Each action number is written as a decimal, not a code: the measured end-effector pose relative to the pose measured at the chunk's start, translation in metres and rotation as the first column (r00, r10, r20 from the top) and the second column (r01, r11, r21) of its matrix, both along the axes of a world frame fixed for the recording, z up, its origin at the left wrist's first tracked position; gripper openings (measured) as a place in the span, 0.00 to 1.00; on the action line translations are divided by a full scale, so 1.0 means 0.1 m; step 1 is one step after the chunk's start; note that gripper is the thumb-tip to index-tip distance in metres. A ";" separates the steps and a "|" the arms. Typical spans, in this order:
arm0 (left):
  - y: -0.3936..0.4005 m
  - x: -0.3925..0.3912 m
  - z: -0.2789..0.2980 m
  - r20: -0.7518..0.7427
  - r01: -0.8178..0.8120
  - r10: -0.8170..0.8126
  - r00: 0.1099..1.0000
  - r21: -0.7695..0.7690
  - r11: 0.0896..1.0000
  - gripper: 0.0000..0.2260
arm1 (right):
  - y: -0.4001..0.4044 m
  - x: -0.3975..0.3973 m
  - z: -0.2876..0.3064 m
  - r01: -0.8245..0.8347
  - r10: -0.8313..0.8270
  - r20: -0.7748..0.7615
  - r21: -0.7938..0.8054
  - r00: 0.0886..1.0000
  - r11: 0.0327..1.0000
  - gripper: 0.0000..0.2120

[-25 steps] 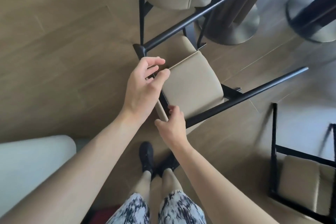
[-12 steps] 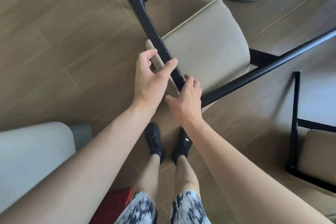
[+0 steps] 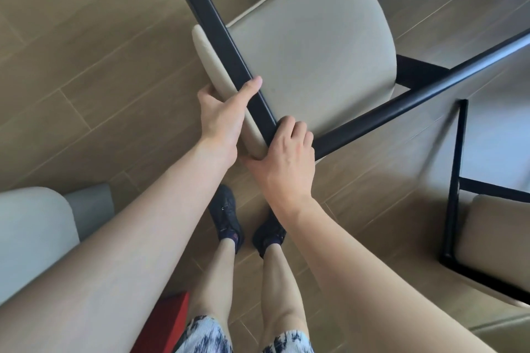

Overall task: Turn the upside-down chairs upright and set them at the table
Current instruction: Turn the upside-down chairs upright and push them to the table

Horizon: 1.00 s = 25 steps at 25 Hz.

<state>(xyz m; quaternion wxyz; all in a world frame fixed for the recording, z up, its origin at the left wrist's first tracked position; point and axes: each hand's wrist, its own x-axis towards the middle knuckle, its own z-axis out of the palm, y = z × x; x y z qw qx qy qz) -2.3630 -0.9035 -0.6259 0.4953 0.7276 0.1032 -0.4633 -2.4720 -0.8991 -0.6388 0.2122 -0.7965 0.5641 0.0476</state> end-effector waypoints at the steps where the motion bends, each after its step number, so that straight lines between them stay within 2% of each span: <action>1: -0.01 0.00 -0.04 -0.015 -0.002 0.002 1.000 0.000 1.000 0.32 | -0.01 0.01 -0.01 -0.003 0.003 -0.007 -0.008 1.000 1.000 0.35; 3: -0.01 0.00 -0.10 -0.061 0.007 -0.008 0.998 -0.022 1.000 0.31 | -0.03 0.02 -0.02 0.003 -0.003 -0.008 -0.015 1.000 1.000 0.35; 8: 0.03 0.03 -0.19 -0.194 0.026 -0.056 0.979 -0.154 0.988 0.46 | -0.06 0.07 -0.02 -0.110 0.114 0.033 -0.103 0.993 0.989 0.32; 11: 0.02 0.06 -0.26 -0.225 0.010 -0.052 0.973 -0.186 0.983 0.48 | -0.08 0.12 -0.04 -0.093 0.092 -0.007 -0.105 0.996 0.990 0.32; 14: 0.01 0.07 -0.28 -0.230 -0.022 -0.035 0.973 -0.241 0.970 0.41 | -0.07 0.16 -0.02 -0.081 0.077 -0.042 -0.104 0.996 0.991 0.28; 17: -0.04 0.12 -0.33 -0.258 -0.191 0.113 0.959 -0.299 0.935 0.38 | -0.09 0.18 0.00 -0.075 0.073 -0.044 -0.054 0.996 0.996 0.25; 19: -0.12 0.18 -0.33 -0.318 -0.295 0.215 0.923 -0.228 0.928 0.37 | -0.14 0.21 0.04 -0.085 0.084 -0.048 -0.018 0.995 0.996 0.26; 21: -0.18 0.23 -0.31 -0.328 -0.296 0.228 0.917 -0.172 0.940 0.32 | -0.15 0.24 0.07 -0.108 0.108 -0.080 0.002 0.991 0.994 0.27; 25: -0.18 0.06 -0.24 -0.314 -0.322 0.259 0.913 -0.170 0.931 0.25 | -0.15 0.11 0.16 -0.135 0.137 -0.111 0.025 0.984 0.991 0.26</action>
